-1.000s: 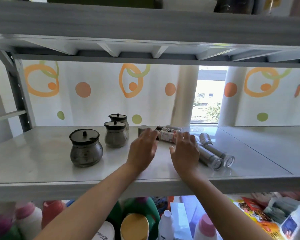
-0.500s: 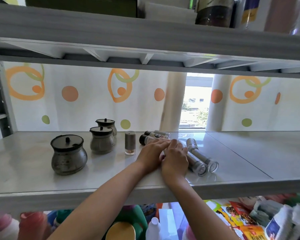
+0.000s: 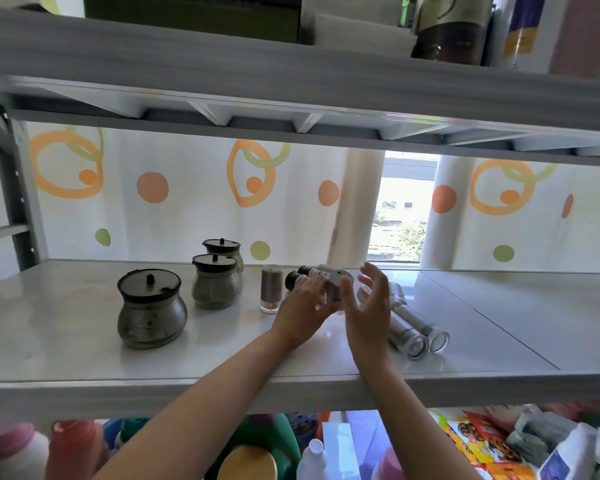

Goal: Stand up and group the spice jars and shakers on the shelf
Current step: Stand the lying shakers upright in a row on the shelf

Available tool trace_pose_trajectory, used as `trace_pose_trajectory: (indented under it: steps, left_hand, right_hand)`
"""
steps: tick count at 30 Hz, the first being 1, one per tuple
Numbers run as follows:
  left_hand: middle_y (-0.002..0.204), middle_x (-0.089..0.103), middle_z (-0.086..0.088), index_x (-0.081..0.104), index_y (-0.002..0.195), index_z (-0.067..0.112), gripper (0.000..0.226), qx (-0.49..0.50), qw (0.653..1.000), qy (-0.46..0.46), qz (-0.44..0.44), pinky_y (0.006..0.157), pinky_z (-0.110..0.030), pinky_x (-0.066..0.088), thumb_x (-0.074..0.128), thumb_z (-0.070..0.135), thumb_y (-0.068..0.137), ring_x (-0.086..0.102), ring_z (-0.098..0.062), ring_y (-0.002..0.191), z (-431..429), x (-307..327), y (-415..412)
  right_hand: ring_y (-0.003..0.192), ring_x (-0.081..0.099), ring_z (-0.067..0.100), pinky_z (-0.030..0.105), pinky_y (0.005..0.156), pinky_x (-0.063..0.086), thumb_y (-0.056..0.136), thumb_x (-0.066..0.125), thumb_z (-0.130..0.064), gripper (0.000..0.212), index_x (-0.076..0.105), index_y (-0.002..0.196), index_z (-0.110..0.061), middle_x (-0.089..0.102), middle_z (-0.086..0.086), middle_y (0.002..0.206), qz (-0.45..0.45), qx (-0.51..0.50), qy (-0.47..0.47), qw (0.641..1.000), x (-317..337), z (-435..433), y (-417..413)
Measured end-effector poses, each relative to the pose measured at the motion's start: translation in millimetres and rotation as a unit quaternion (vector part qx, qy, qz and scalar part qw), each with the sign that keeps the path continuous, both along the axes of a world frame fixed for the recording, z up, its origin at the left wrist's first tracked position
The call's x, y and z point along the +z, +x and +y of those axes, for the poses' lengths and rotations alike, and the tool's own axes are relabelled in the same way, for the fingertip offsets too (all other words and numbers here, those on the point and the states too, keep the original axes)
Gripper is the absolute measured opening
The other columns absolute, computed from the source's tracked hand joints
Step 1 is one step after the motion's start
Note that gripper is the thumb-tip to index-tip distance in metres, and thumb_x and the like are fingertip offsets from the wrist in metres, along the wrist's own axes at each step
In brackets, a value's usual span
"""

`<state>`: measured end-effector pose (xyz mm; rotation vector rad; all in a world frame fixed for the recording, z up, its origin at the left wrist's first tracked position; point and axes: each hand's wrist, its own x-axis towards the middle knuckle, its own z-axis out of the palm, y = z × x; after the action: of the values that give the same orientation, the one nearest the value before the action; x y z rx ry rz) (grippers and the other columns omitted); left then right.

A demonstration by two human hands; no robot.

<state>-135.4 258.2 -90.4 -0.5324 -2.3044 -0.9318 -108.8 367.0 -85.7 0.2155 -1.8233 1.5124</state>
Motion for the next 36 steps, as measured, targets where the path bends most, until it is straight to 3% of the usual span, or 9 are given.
trace_pose_trajectory:
  steps: [4,6,8,12,19,25,28,32,36]
  left_hand:
    - [0.096,0.070,-0.007,0.063,0.109,0.008,0.031,-0.014,0.995,0.093,-0.030,0.076,-0.029,0.051,0.069,0.022,0.082,0.064,-0.020,0.083,-26.3,1.4,15.3]
    - [0.094,0.070,-0.009,0.064,0.105,0.007,0.028,0.013,0.997,0.074,-0.025,0.076,-0.033,0.053,0.069,0.023,0.082,0.065,-0.022,0.081,-44.8,-0.2,23.8]
    - [0.094,0.070,-0.009,0.064,0.104,0.007,0.029,0.032,0.998,0.042,-0.023,0.074,-0.034,0.052,0.070,0.025,0.082,0.064,-0.021,0.079,-61.8,-0.6,34.1]
    - [0.099,0.070,-0.006,0.064,0.108,0.008,0.032,0.057,0.996,0.003,-0.065,0.078,-0.031,0.052,0.067,0.029,0.084,0.064,-0.018,0.083,-87.7,-0.6,48.3]
    - [0.106,0.071,-0.007,0.063,0.113,0.010,0.029,0.066,0.991,0.057,-0.103,0.085,-0.029,0.051,0.062,0.025,0.088,0.066,-0.020,0.095,-105.8,-0.9,55.9]
    - [0.104,0.071,-0.004,0.062,0.115,0.013,0.036,0.111,0.986,0.029,-0.124,0.084,-0.030,0.053,0.061,0.036,0.088,0.067,-0.018,0.093,-106.4,-0.7,56.3]
    - [0.094,0.065,0.000,0.059,0.106,0.013,0.038,0.186,0.982,-0.002,-0.031,0.073,-0.032,0.054,0.054,0.046,0.089,0.063,-0.014,0.082,-107.7,-1.1,68.2]
    - [0.088,0.056,0.001,0.053,0.097,0.013,0.023,0.130,0.979,-0.053,0.149,0.056,-0.023,0.049,0.049,0.035,0.091,0.054,-0.010,0.073,-95.0,3.4,82.8]
    - [0.102,0.059,-0.004,0.051,0.113,0.015,0.028,0.056,0.990,-0.104,0.077,0.062,-0.028,0.054,0.054,0.032,0.090,0.061,-0.015,0.075,-43.5,-2.1,67.9]
  right_hand:
    - [0.092,0.068,0.025,0.043,0.084,0.056,0.088,0.054,-0.045,0.046,0.059,0.115,-0.008,0.068,0.013,0.104,-0.109,0.140,-0.002,0.984,-0.5,1.2,-7.1]
    - [0.094,0.068,0.031,0.036,0.081,0.058,0.089,0.059,-0.014,0.026,0.062,0.112,-0.002,0.068,0.018,0.101,-0.134,0.225,0.035,0.964,-0.4,-2.7,-5.9]
    - [0.090,0.070,0.018,0.022,0.075,0.058,0.083,0.063,0.003,0.026,0.064,0.108,-0.002,0.070,0.013,0.097,-0.145,0.270,0.100,0.947,-1.5,-10.3,-2.5]
    - [0.069,0.067,-0.002,0.017,0.069,0.054,0.072,0.075,-0.001,0.021,0.070,0.088,-0.015,0.071,-0.004,0.080,-0.146,0.300,0.160,0.929,-3.8,-33.1,2.4]
    - [0.084,0.070,0.018,0.034,0.079,0.056,0.060,0.086,-0.028,0.036,0.070,0.088,-0.011,0.074,0.003,0.085,-0.167,0.205,0.210,0.941,-8.4,-62.0,-5.5]
    - [0.079,0.067,0.012,0.023,0.075,0.054,0.070,0.080,-0.016,0.029,0.069,0.096,-0.008,0.072,0.003,0.090,-0.160,0.217,0.216,0.938,-2.0,-59.1,4.9]
    - [0.083,0.064,0.013,0.020,0.078,0.053,0.075,0.075,-0.009,0.036,0.065,0.110,-0.005,0.069,0.005,0.098,-0.159,0.217,0.250,0.930,12.2,-31.9,10.4]
    - [0.075,0.065,0.012,0.028,0.080,0.053,0.076,0.072,-0.012,0.017,0.073,0.093,-0.013,0.072,0.000,0.083,-0.095,0.044,0.298,0.949,44.5,34.4,20.6]
    - [0.080,0.068,0.020,0.025,0.073,0.047,0.079,0.069,-0.029,0.013,0.071,0.085,-0.018,0.074,0.001,0.086,-0.119,-0.122,0.318,0.932,38.4,84.9,37.9]
